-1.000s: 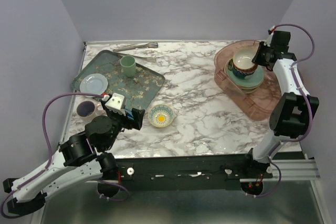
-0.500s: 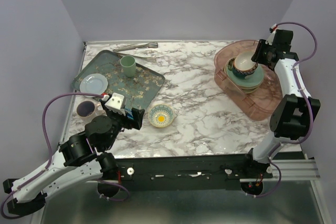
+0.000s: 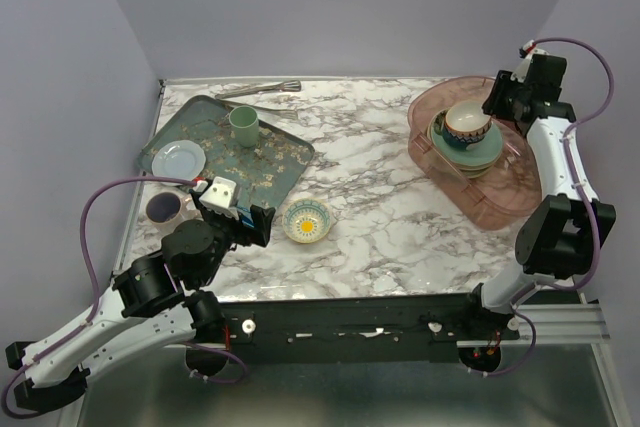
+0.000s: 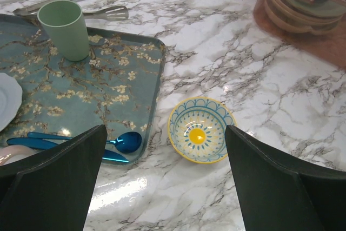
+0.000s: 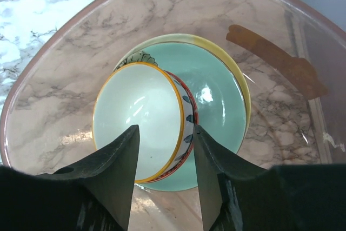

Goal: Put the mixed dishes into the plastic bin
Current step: Place the bowl in the plastic bin.

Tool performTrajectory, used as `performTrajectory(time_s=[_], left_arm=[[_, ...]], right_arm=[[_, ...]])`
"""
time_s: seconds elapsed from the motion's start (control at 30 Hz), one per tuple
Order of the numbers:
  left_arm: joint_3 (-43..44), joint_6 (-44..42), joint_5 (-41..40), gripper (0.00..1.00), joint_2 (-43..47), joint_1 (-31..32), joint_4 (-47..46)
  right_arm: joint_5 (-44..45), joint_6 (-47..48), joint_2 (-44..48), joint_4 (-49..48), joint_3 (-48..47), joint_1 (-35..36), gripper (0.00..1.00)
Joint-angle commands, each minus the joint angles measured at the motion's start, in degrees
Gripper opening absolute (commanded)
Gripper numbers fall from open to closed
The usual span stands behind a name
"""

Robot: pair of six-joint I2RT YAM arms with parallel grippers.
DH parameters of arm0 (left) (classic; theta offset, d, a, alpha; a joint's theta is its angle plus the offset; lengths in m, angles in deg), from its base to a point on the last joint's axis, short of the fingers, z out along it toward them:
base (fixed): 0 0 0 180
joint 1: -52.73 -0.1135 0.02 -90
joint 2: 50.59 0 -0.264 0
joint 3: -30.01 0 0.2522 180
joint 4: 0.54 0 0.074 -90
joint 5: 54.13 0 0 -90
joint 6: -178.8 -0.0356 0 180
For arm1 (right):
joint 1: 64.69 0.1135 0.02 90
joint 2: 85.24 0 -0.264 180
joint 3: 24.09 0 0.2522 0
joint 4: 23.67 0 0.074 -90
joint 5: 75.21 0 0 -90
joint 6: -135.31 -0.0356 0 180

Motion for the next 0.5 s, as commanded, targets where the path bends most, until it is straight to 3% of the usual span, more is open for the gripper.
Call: performTrajectory(time_s=[0.0,0.43,0.47], left_arm=[[-0.6,-0.5,0.5,0.99,0.3,-0.4,-0.9],[-0.7,-0.5,1.2,0.99,-0.3,-1.0,-1.1],[-0.7,-0.4,1.1,0.99,-0.3,-1.2,-1.2]], right_arm=[[0.9,0.7,0.9,-0.7,2.3,-0.1,0.50],[2.5,0.6,0.8,-1.9,6.9,-0.3,0.40],[2.8,0.4,0.8,-1.9,7.0,-0.4,0.35]])
